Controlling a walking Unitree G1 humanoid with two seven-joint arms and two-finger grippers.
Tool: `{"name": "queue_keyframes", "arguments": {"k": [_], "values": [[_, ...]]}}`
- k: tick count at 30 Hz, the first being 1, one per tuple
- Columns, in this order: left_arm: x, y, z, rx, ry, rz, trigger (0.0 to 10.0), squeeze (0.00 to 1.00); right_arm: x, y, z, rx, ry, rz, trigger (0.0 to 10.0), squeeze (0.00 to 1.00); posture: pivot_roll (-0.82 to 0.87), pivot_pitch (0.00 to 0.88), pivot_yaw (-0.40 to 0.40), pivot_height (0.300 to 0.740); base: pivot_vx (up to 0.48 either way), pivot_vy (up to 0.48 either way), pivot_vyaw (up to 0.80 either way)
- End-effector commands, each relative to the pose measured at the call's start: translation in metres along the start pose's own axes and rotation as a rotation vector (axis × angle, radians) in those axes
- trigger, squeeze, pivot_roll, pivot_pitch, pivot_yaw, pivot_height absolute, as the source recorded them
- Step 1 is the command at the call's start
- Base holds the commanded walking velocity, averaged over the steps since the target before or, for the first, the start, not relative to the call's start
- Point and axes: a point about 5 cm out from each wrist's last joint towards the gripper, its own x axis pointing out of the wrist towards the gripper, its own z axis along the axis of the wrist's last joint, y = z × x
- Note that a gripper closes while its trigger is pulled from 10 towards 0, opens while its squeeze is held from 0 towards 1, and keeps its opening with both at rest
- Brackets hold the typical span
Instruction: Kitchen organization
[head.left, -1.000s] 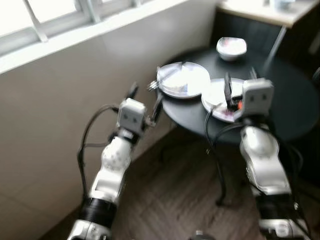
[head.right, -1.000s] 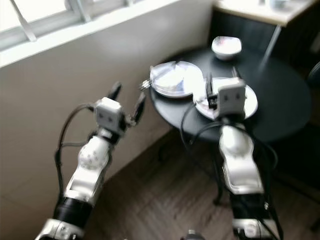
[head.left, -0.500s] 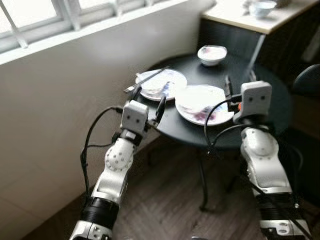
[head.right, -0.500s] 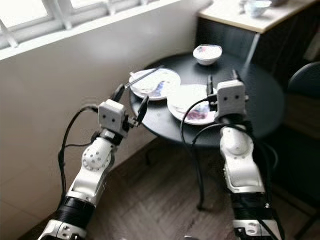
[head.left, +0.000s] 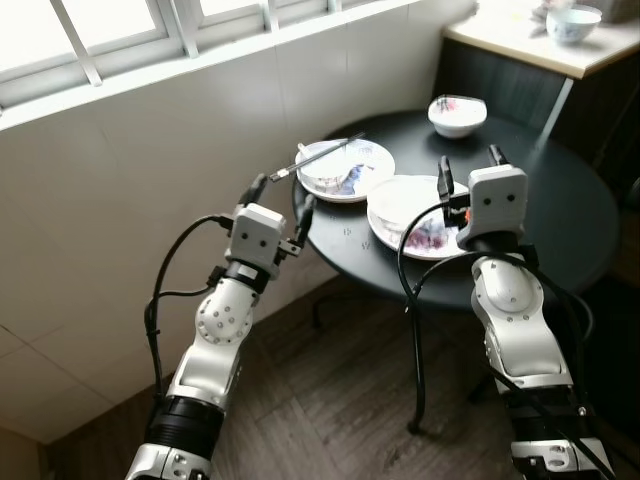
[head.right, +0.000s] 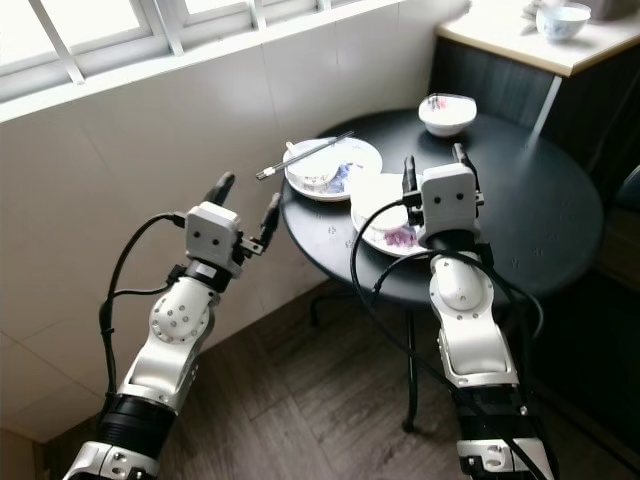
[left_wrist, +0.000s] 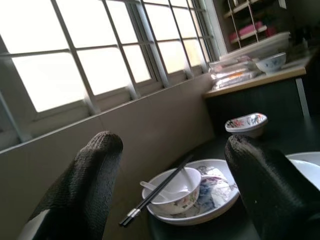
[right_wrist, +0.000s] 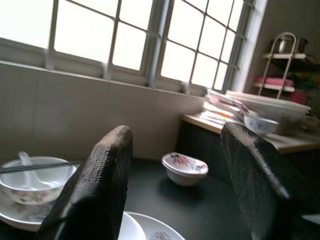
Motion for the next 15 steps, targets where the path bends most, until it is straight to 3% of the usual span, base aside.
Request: {"name": "queue_keyframes", "arguments": {"k": [1,7,11,15], "values": [[0.003,-0.003,0.003,0.002,-0.008,-0.011,10.0,0.00,0.002,-0.002,0.002,0.005,0.000,-0.014,10.0,0.00,-0.18,0.000,0.044,0.740,0.409,0.000,0.00],[0.003,-0.003,0.003,0.002,-0.006,-0.010,10.0,0.00,0.002,-0.007,-0.008,-0.010,0.069,-0.054,10.0,0.00,-0.18,0.000,0.043,0.740,0.381,0.000,0.00],[0.003,-0.002,0.004,-0.007,-0.022,-0.003,10.0,0.00,0.003,-0.022,-0.019,0.057,0.148,-0.149,10.0,0.00,-0.18,0.000,0.044,0.740,0.000,0.000,0.00],[0.003,-0.003,0.003,-0.004,-0.016,-0.005,10.0,0.00,0.002,-0.021,-0.021,0.080,0.163,-0.150,10.0,0.00,-0.18,0.000,0.045,0.740,0.000,0.000,0.00]]}}
